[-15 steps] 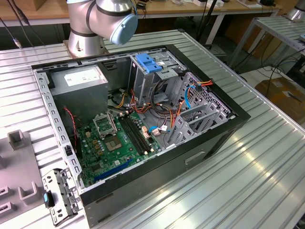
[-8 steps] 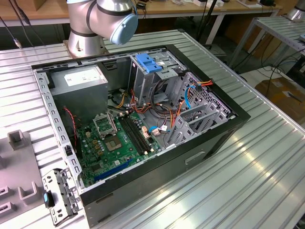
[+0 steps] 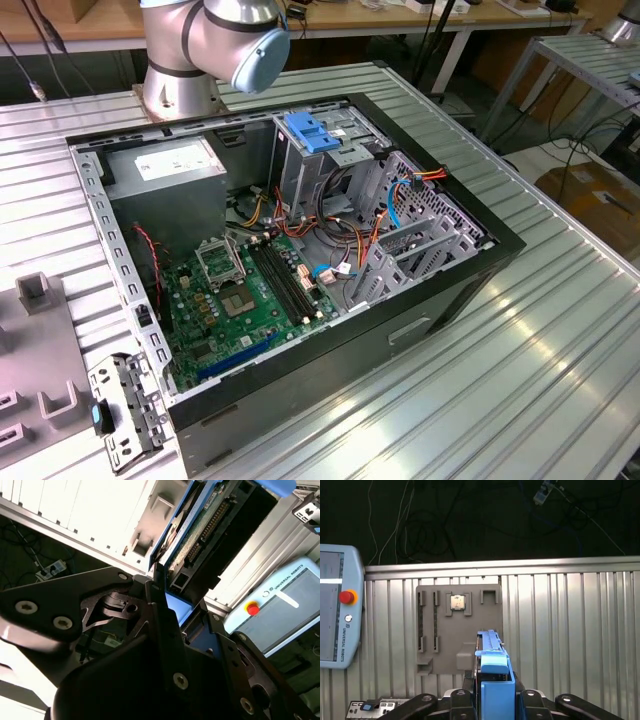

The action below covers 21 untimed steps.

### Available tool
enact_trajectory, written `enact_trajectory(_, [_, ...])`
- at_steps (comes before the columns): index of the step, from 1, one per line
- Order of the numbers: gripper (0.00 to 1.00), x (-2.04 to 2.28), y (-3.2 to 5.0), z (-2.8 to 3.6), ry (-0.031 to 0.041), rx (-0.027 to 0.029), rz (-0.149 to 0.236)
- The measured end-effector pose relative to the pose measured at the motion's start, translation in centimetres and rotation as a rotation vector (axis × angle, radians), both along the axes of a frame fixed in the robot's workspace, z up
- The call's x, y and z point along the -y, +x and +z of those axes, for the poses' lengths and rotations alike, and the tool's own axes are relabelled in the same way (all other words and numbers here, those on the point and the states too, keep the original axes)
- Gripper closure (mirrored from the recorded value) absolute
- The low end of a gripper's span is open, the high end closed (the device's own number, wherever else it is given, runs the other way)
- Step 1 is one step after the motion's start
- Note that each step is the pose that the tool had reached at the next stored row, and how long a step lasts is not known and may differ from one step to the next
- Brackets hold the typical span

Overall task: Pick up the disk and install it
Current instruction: 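Pick up the disk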

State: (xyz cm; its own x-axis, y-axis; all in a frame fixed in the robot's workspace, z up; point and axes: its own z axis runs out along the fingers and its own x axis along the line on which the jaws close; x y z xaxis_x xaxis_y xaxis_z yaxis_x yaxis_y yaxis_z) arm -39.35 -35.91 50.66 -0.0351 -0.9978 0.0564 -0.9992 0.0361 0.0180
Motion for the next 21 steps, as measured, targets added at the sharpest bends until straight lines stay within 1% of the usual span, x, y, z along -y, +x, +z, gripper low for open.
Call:
enact_trajectory(3, [0.63, 0.07, 0.46, 0.00, 0.0000, -0.0001, 0.000])
enact_trajectory(4, [0.63, 0.23, 0.51, 0.00, 0.0001, -0.0001, 0.000])
enact_trajectory(5, [0.63, 0.52, 0.59, 0.00, 0.0003, -0.0003, 0.000])
enact_trajectory(7, [0.63, 0.76, 0.69, -0.01, 0.0006, -0.0001, 0.000])
enact_trajectory(9, [0.63, 0.91, 0.88, -0.02, 0.0007, -0.0001, 0.000])
enact_trajectory(13, [0.63, 0.98, 1.50, -0.01, 0.0007, -0.0002, 0.000])
enact_trajectory(16, [0.63, 1.01, 2.40, -0.02, 0.0007, -0.0005, 0.000])
enact_trajectory(21, [0.63, 1.00, 3.42, -0.01, 0.0007, -0.0008, 0.000])
